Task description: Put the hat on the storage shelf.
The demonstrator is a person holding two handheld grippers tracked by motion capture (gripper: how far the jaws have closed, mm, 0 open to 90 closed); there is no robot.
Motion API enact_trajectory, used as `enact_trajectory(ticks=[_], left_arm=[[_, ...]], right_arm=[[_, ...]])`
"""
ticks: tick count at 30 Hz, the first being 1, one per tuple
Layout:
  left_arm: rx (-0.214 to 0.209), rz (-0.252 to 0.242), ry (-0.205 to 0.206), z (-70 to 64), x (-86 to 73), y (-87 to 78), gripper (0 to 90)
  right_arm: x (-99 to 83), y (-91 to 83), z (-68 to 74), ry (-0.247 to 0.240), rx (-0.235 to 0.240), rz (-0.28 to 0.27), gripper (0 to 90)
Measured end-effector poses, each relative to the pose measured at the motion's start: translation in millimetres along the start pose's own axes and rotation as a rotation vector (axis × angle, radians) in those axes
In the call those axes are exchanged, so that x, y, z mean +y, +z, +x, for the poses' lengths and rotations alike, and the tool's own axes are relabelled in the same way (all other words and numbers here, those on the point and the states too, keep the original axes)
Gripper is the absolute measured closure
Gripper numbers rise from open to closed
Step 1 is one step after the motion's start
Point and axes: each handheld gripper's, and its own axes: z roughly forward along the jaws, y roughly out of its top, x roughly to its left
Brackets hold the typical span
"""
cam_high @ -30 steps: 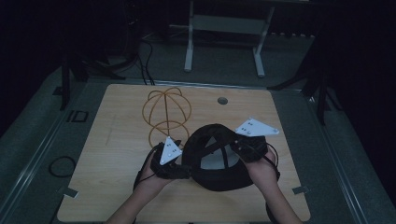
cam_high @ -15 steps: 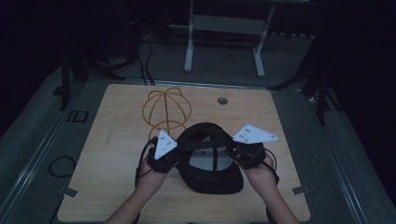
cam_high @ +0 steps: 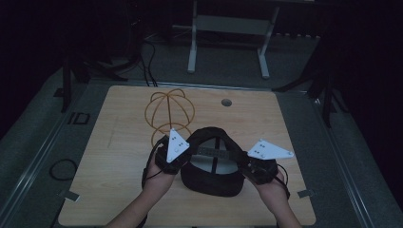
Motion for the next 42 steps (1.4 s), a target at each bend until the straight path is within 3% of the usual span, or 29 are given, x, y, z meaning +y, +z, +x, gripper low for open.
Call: enact_trajectory(ticks=[2, 4, 6, 7, 12, 14, 18, 20, 21, 22, 24, 25, 26, 27, 28, 29, 30, 32, 33, 34, 35, 36, 38, 39, 41, 42], left_arm=[[-0.014, -0.003, -0.004, -0.3, 3.5, 0.3, 89.8], [-0.009, -0.006, 0.002, 0.6, 5.7, 0.0, 89.7], [-0.024, -0.011, -0.014, 2.3, 7.0, -0.4, 89.7], [-0.016, -0.015, -0.003, 2.1, 7.3, -1.2, 89.7], [-0.024, -0.043, 0.02, 2.2, 12.9, -7.8, 89.7], [-0.02, -0.052, 0.043, 2.2, 16.1, -11.1, 89.7], [-0.029, -0.077, 0.054, 3.6, 18.2, -16.5, 89.7], [-0.078, -0.122, 0.078, 6.2, 17.3, -20.1, 89.6], [-0.077, -0.129, 0.09, 7.1, 17.5, -21.9, 89.7], [-0.11, -0.128, 0.07, 9.8, 18.3, -22.9, 89.6], [-0.173, -0.189, 0.115, 14.4, 17.5, -28.2, 89.6], [-0.227, -0.211, 0.112, 17.3, 18.2, -30.3, 89.6], [-0.246, -0.228, 0.114, 18.8, 18.9, -32.4, 89.6], [-0.283, -0.237, 0.115, 21.5, 19.8, -34.0, 89.6], [-0.33, -0.259, 0.121, 24.5, 19.7, -36.0, 89.6], [-0.337, -0.277, 0.124, 26.0, 19.3, -38.0, 89.6], [-0.375, -0.264, 0.11, 28.1, 20.2, -38.5, 89.6], [-0.374, -0.272, 0.157, 26.9, 19.4, -40.6, 89.6], [-0.392, -0.257, 0.162, 26.2, 19.5, -40.4, 89.6], [-0.395, -0.261, 0.164, 25.1, 19.0, -40.8, 89.6], [-0.428, -0.266, 0.154, 25.0, 18.7, -41.0, 89.6], [-0.437, -0.272, 0.161, 24.7, 18.4, -41.2, 89.6], [-0.456, -0.266, 0.143, 24.9, 19.0, -40.9, 89.6], [-0.443, -0.269, 0.152, 24.3, 18.8, -41.4, 89.6], [-0.451, -0.261, 0.141, 25.1, 19.6, -40.9, 89.6], [-0.436, -0.266, 0.145, 24.5, 19.4, -41.2, 89.6]], right_arm=[[-5.4, -2.5, -1.0, 0.018, 0.017, 0.003, 73.6], [-10.3, -4.4, 0.0, 0.003, 0.022, 0.012, 64.9], [-15.5, -6.4, -1.0, 0.023, 0.059, 0.013, 57.8], [-18.2, -7.0, -1.1, 0.015, 0.079, 0.024, 54.1], [-30.9, -15.7, -2.6, 0.007, 0.145, 0.054, 44.2], [-36.6, -21.7, -2.3, 0.016, 0.207, 0.047, 39.6], [-47.3, -36.8, -4.1, -0.009, 0.232, 0.032, 34.4], [-49.5, -45.9, -9.8, -0.012, 0.22, 0.009, 33.7], [-49.3, -50.6, -13.5, -0.011, 0.195, -0.005, 32.9], [-48.1, -54.3, -16.9, -0.027, 0.166, -0.005, 33.0], [-45.4, -60.5, -23.7, -0.05, 0.137, -0.028, 36.0], [-43.4, -61.6, -26.0, -0.064, 0.125, -0.038, 37.2], [-40.6, -61.0, -28.7, -0.084, 0.134, -0.03, 40.0], [-37.9, -60.6, -29.5, -0.118, 0.088, -0.037, 40.5], [-35.1, -60.3, -30.5, -0.128, 0.081, -0.055, 41.0], [-31.3, -59.7, -32.4, -0.126, 0.126, -0.067, 42.6], [-27.3, -59.3, -31.7, -0.137, 0.11, -0.086, 43.0], [-18.2, -57.1, -28.8, -0.17, 0.151, -0.097, 43.0], [-13.7, -55.2, -25.6, -0.192, 0.141, -0.097, 42.9], [-9.4, -52.9, -22.3, -0.208, 0.161, -0.095, 42.9], [-6.0, -51.0, -17.9, -0.245, 0.185, -0.098, 42.9], [-3.2, -49.1, -13.5, -0.272, 0.169, -0.108, 42.9], [2.0, -44.4, -8.0, -0.293, 0.236, -0.111, 42.6], [3.8, -41.4, -5.1, -0.307, 0.221, -0.108, 42.6], [6.0, -35.2, -3.7, -0.31, 0.288, -0.095, 41.7], [6.5, -32.4, -3.6, -0.309, 0.298, -0.092, 43.2]])
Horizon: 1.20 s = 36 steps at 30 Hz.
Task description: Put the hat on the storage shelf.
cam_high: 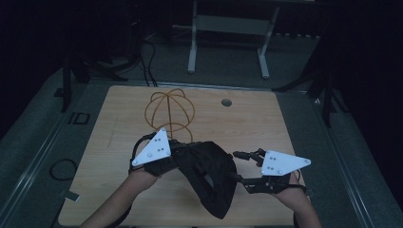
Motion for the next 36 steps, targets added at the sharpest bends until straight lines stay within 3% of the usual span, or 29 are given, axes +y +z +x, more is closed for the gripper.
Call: enact_trajectory(ticks=[1, 4, 6, 7, 9, 11, 15, 16, 21, 23, 26, 27, 29, 31, 33, 36], left_arm=[[-0.009, 0.008, 0.003, -0.1, 0.1, 0.3, 89.6], [-0.021, 0.016, -0.003, 0.4, -0.9, 1.0, 89.5], [-0.004, 0.01, -0.011, 1.9, -1.3, 0.5, 89.6], [-0.016, 0.001, -0.031, 3.4, -1.1, 0.8, 89.5], [-0.003, 0.011, -0.019, 2.4, -0.2, 2.4, 89.5], [-0.017, -0.004, -0.049, 4.0, 0.2, 3.4, 89.5], [0.014, 0.019, -0.034, 4.3, -0.2, 4.9, 89.5], [0.014, 0.018, -0.042, 5.3, -0.8, 4.4, 89.4], [0.002, 0.014, -0.111, 13.4, -7.1, 4.5, 89.2], [0.003, 0.03, -0.108, 14.5, -8.2, 5.3, 89.1], [0.014, 0.051, -0.106, 15.1, -9.8, 6.0, 88.4], [0.014, 0.058, -0.107, 15.2, -10.4, 5.8, 86.2], [0.025, 0.08, -0.115, 14.4, -11.8, 5.4, 77.5], [0.028, 0.108, -0.099, 13.4, -13.8, 5.4, 68.7], [0.041, 0.128, -0.102, 13.1, -15.7, 4.7, 64.6], [0.029, 0.147, -0.096, 11.4, -17.0, 4.1, 51.8]], right_arm=[[-0.1, 2.8, -1.0, -0.004, 0.013, 0.01, 43.5], [-0.4, 3.9, -2.6, -0.012, 0.023, -0.041, 47.4], [1.3, 2.7, -1.3, -0.047, 0.011, -0.07, 60.3], [2.2, 2.1, -0.1, -0.056, 0.022, -0.096, 60.3], [5.2, 3.5, 2.0, -0.089, 0.029, -0.09, 66.7], [7.2, 5.8, 2.6, -0.102, 0.041, -0.084, 67.2], [9.0, 10.4, 0.8, -0.09, 0.027, -0.077, 87.0], [8.9, 11.1, -0.4, -0.056, 0.038, -0.085, 88.1], [10.6, 11.9, -0.7, -0.03, 0.045, -0.095, 89.0], [11.5, 9.7, -3.6, -0.002, 0.071, -0.115, 89.0], [12.8, 7.2, -6.7, 0.02, 0.067, -0.127, 89.0], [13.5, 6.9, -6.8, 0.013, 0.047, -0.122, 89.0], [14.2, 6.2, -8.0, 0.018, 0.048, -0.124, 89.0], [15.5, 4.5, -9.0, 0.015, 0.053, -0.123, 89.0], [17.3, 2.7, -9.8, 0.013, 0.054, -0.126, 89.0], [19.4, 1.2, -11.2, 0.012, 0.048, -0.122, 89.0]])
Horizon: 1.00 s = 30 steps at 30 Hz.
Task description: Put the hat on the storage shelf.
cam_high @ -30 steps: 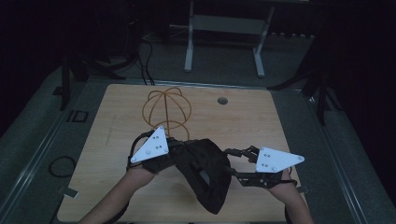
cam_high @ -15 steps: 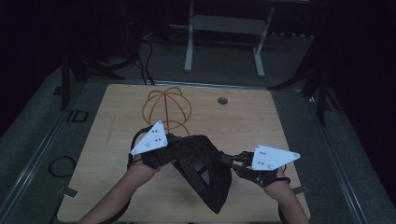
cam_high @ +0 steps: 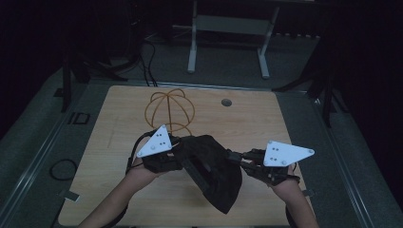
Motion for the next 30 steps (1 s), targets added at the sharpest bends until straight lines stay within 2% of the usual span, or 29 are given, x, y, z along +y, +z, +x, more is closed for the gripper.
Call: enact_trajectory(ticks=[3, 5, 7, 10, 14, 18, 20, 26, 30], left_arm=[[0.003, 0.035, 0.009, -2.5, -0.7, 1.3, 37.9], [0.017, 0.044, 0.008, -2.7, -1.8, 0.6, 32.2], [0.019, 0.054, 0.006, -1.5, -3.2, -1.2, 22.3], [0.062, 0.047, 0.003, -0.9, -6.1, -5.3, 14.5], [0.134, 0.011, 0.008, -0.6, -11.2, -11.8, 9.0], [0.165, 0.0, 0.009, -0.5, -18.2, -18.8, 8.0], [0.187, 0.002, -0.001, -0.4, -22.5, -21.1, 8.0], [0.203, 0.018, -0.032, 0.7, -38.3, -29.7, 8.0], [0.23, 0.021, -0.042, -2.6, -51.0, -35.9, 8.0]], right_arm=[[0.4, -0.2, -3.9, 0.008, -0.013, 0.007, 88.9], [0.6, -0.7, -6.1, 0.004, -0.035, 0.015, 88.9], [0.8, -2.9, -9.5, 0.01, -0.049, 0.015, 89.0], [0.5, -8.9, -15.7, 0.03, -0.074, 0.004, 88.9], [-0.1, -16.5, -26.6, 0.051, -0.126, 0.006, 88.9], [-1.1, -23.3, -39.7, 0.075, -0.175, 0.012, 88.9], [-1.2, -25.1, -45.9, 0.082, -0.216, 0.021, 89.0], [2.9, -25.6, -66.1, 0.122, -0.32, 0.039, 88.9], [10.9, -22.2, -79.6, 0.147, -0.399, 0.039, 88.9]])
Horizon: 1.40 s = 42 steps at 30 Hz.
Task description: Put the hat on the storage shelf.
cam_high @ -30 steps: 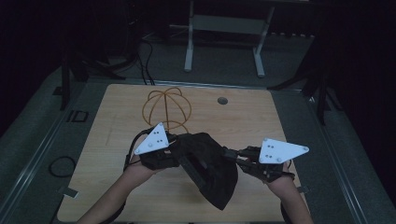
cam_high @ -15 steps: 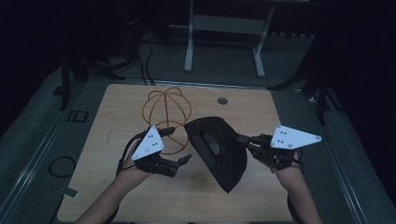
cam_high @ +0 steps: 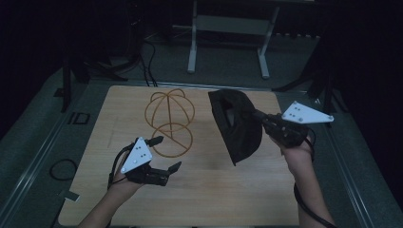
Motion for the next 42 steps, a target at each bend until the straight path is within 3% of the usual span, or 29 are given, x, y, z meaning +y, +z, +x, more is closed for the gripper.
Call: enact_trajectory(ticks=[3, 8, 16, 23, 35, 42], left_arm=[[0.011, 0.013, -0.008, -0.4, -11.7, -5.3, 7.9], [0.035, 0.026, -0.072, 3.3, -34.1, -11.2, 3.7], [0.08, 0.063, -0.123, 3.5, -71.8, -12.4, 2.8], [0.111, 0.055, -0.182, 2.8, -97.2, -12.6, 2.8], [0.137, 0.066, -0.185, 5.7, -108.4, -13.5, 2.9], [0.132, 0.071, -0.194, 6.6, -111.2, -12.8, 2.9]], right_arm=[[9.7, 7.0, -5.3, 0.008, -0.032, -0.01, 89.0], [30.3, 22.8, -10.7, -0.008, -0.079, -0.009, 89.0], [60.4, 55.3, -3.1, -0.036, -0.059, 0.001, 88.9], [78.4, 85.9, 13.6, -0.049, -0.031, 0.017, 88.9], [80.1, 138.9, 51.5, -0.079, 0.036, 0.089, 88.9], [72.0, 159.8, 63.3, -0.07, 0.083, 0.13, 88.9]])
